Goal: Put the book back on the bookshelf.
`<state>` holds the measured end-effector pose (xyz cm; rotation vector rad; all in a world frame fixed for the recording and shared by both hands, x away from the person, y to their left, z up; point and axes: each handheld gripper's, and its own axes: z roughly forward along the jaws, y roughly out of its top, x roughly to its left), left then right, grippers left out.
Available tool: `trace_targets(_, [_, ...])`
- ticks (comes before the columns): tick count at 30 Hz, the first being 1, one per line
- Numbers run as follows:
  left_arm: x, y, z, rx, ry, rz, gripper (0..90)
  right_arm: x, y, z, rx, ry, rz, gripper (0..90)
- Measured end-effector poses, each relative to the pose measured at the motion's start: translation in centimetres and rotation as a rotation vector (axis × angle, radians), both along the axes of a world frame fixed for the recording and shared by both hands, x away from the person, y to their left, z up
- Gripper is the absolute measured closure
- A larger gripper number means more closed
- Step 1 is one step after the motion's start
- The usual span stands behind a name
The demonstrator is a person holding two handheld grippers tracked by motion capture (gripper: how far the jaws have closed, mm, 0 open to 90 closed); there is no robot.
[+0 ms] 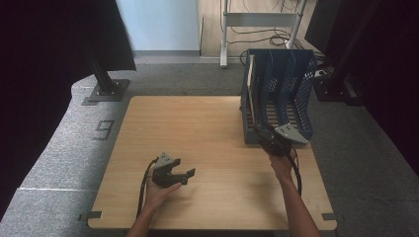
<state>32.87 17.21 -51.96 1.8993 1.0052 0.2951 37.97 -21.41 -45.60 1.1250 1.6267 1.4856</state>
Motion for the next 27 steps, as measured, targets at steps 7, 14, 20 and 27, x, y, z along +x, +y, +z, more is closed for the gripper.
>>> trace_targets(7, [0.0,0.0,0.0,0.001,-0.001,0.000,21.1,-1.7,-0.1,-1.5,-0.007,0.028,0.026,52.3])
trace_targets(14, [0.0,0.1,0.0,0.002,-0.001,0.003,21.2,-3.4,-0.3,-3.4,-0.017,0.062,0.052,52.0])
trace_targets(20, [0.0,0.1,-0.1,0.004,0.002,0.003,21.2,-4.2,-0.6,-4.6,-0.029,0.092,0.061,51.7])
trace_targets(27, [0.0,0.1,-0.1,0.002,0.002,0.009,21.2,-4.8,-0.9,-5.8,-0.034,0.123,0.064,51.4])
